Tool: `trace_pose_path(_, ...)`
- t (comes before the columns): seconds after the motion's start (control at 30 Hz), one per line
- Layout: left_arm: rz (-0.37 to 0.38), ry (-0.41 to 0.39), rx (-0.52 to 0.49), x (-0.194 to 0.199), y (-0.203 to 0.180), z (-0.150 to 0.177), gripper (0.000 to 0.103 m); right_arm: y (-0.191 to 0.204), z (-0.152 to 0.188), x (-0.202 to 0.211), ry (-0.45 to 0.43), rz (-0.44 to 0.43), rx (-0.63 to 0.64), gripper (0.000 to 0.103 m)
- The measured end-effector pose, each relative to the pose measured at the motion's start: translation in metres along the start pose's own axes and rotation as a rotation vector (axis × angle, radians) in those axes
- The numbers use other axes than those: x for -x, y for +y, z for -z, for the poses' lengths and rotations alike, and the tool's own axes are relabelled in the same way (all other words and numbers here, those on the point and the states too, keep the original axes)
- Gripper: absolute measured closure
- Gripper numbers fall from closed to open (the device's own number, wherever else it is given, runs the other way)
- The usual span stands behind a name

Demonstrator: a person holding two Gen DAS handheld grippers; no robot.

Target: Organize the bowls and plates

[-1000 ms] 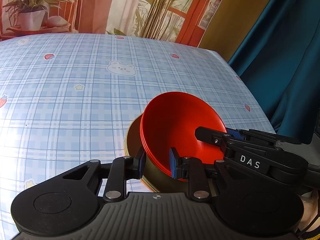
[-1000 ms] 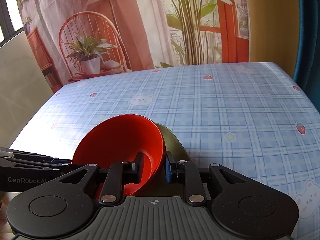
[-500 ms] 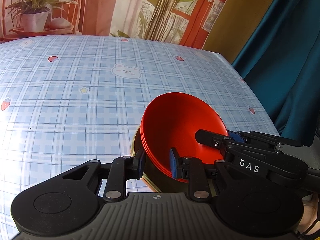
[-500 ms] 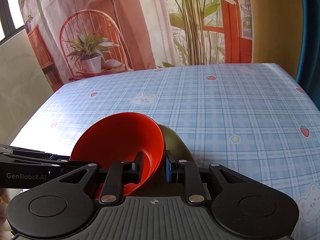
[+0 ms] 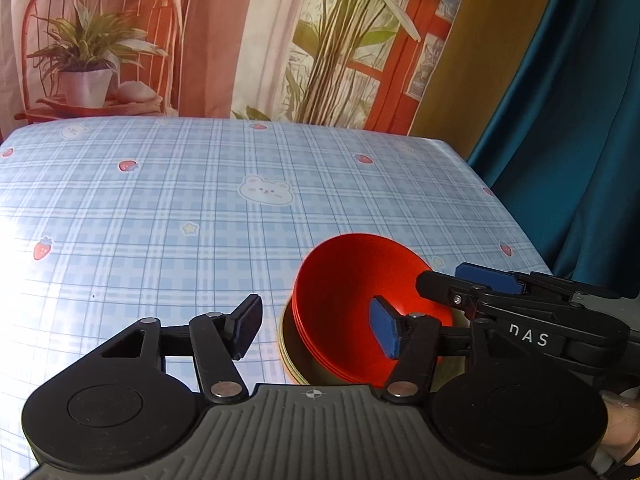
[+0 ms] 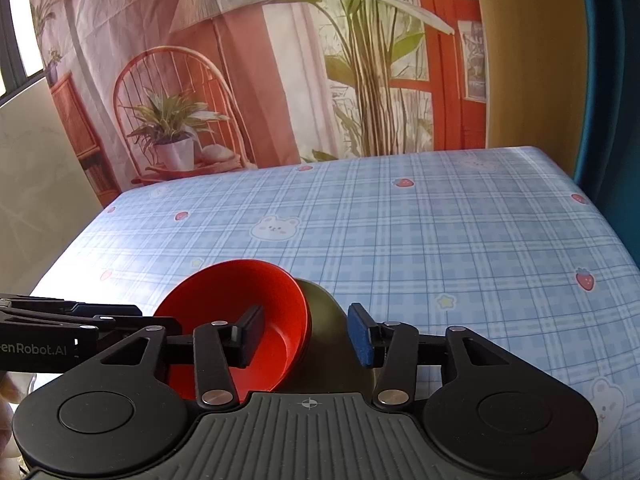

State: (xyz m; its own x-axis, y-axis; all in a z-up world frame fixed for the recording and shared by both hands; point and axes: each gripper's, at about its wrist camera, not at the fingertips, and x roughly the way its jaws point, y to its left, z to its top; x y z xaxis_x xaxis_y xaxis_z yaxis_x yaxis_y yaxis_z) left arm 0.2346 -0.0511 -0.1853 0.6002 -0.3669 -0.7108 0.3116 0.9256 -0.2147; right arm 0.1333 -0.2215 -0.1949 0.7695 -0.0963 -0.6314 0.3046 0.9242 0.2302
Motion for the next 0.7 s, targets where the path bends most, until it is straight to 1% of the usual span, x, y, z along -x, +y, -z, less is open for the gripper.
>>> trace_pose_path(0.07, -0.021, -0.028, -0.003, 0.008, 0.001, -0.003, 0.028, 0.0, -0.003, 0.005, -0.015, 0.003, -0.003, 0.047)
trace_pose_path(0.1, -0.031, -0.043, -0.004, 0.012, 0.001, -0.004, 0.025, 0.0, -0.005, 0.007, -0.024, 0.005, -0.003, 0.044)
trace_pose_path(0.17, -0.047, -0.074, -0.008, 0.021, 0.002, -0.007, 0.016, 0.001, -0.008, 0.013, -0.037, 0.005, -0.001, 0.034)
trace_pose_path(0.2, -0.054, -0.091, -0.009, 0.026, 0.002, -0.009, 0.014, 0.003, -0.01, 0.016, -0.044, 0.004, 0.001, 0.031)
trace_pose_path(0.27, -0.065, -0.123, -0.012, 0.035, 0.003, -0.012, 0.008, 0.006, -0.014, 0.023, -0.064, 0.004, 0.006, 0.017)
trace_pose_path(0.33, -0.082, -0.147, -0.016, 0.045, 0.003, -0.016, 0.004, 0.009, -0.018, 0.03, -0.082, 0.002, 0.011, 0.008)
trace_pose_path(0.4, -0.096, -0.169, -0.019, 0.055, 0.004, -0.018, 0.002, 0.013, -0.021, 0.038, -0.1, 0.0, 0.017, 0.0)
trace_pose_path(0.43, -0.102, -0.181, -0.019, 0.06, 0.004, -0.019, 0.0, 0.016, -0.024, 0.042, -0.106, -0.002, 0.02, 0.0)
trace_pose_path(0.57, -0.119, -0.219, -0.007, 0.081, 0.006, -0.019, 0.0, 0.026, -0.03, 0.057, -0.139, 0.001, 0.029, 0.0)
trace_pose_path(0.7, -0.168, -0.254, -0.022, 0.1, 0.002, -0.017, 0.0, 0.037, -0.033, 0.072, -0.178, 0.017, 0.056, 0.0)
